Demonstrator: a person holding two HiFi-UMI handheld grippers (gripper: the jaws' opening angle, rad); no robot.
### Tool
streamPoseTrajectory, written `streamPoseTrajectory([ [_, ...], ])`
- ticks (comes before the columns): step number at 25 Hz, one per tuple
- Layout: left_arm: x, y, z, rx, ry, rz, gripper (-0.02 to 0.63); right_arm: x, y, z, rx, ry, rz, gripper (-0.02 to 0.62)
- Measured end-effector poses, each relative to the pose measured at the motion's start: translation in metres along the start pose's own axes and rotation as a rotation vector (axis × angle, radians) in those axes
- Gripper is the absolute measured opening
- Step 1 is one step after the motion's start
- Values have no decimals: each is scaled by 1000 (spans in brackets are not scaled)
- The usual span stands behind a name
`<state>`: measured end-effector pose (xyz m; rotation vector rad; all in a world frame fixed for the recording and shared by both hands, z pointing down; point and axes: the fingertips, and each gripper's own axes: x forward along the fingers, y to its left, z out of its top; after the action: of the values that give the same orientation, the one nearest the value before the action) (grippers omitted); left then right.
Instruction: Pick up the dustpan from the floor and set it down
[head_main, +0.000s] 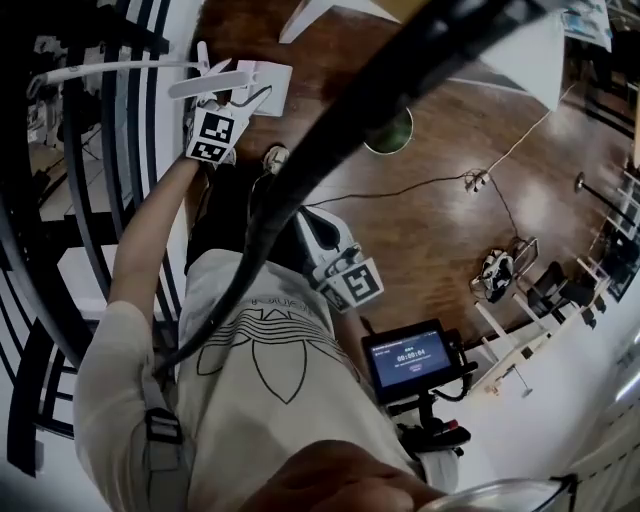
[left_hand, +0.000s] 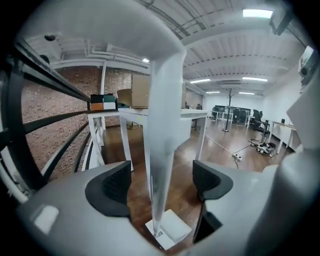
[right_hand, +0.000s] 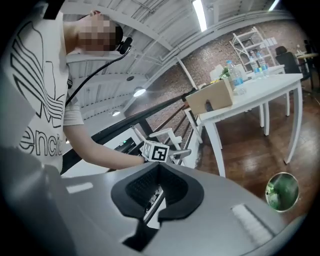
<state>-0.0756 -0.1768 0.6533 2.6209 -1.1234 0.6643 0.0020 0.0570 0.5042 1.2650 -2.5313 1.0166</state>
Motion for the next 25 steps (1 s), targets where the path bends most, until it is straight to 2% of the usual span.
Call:
streamPoseTrajectory([
  [1, 9, 9, 5, 26, -6, 13, 396, -1, -3, -1, 19, -2, -11, 3],
  [2, 16, 16, 2, 50, 14, 29, 338, -2, -5, -3, 40, -2, -22, 3],
  [4, 27, 22, -14, 82, 113, 67, 54, -10, -9, -12, 78, 2, -43, 3],
  [5, 29, 19, -20, 73, 156, 78, 21, -15, -11, -16, 87, -2, -48, 3],
  [8, 17, 5, -11, 35, 176, 103, 21, -24, -15, -25, 80, -36, -35, 3],
  [15, -58, -9, 75, -31, 95, 192, 25, -28, -8, -8, -18, -132, 74, 3],
  [20, -93, 14, 150, 9, -17, 260, 20, -12, -16, 21, -98, -212, 135, 3],
  [25, -105, 20, 175, 9, -31, 267, 21, -7, -8, 25, -104, -212, 167, 3],
])
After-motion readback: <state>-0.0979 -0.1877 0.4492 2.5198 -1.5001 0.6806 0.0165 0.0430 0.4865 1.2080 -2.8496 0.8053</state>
